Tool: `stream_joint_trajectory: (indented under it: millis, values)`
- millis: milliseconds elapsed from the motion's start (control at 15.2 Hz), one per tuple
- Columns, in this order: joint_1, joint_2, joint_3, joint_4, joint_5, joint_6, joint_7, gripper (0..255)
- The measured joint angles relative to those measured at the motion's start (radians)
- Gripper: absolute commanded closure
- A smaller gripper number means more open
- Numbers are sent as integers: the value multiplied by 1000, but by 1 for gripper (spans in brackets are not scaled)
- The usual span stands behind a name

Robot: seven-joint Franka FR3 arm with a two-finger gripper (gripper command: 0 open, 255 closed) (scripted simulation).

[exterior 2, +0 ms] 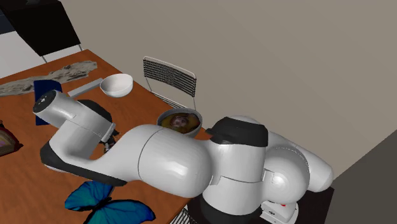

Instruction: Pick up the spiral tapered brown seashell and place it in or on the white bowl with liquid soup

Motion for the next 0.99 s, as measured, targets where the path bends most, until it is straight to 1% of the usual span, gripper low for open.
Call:
stream_joint_trajectory:
  millis: [66,132,264,528,924,990]
  values:
    - [-8,9,2,-7,35,11,32,0]
    - [-11,14,4,-17,54,22,46,0]
    - [-17,10,12,-34,75,45,53,0]
    - [-23,-4,30,-66,97,86,46,0]
    - [-22,-5,31,-73,99,93,44,0]
    - [-22,-5,31,-73,99,93,44,255]
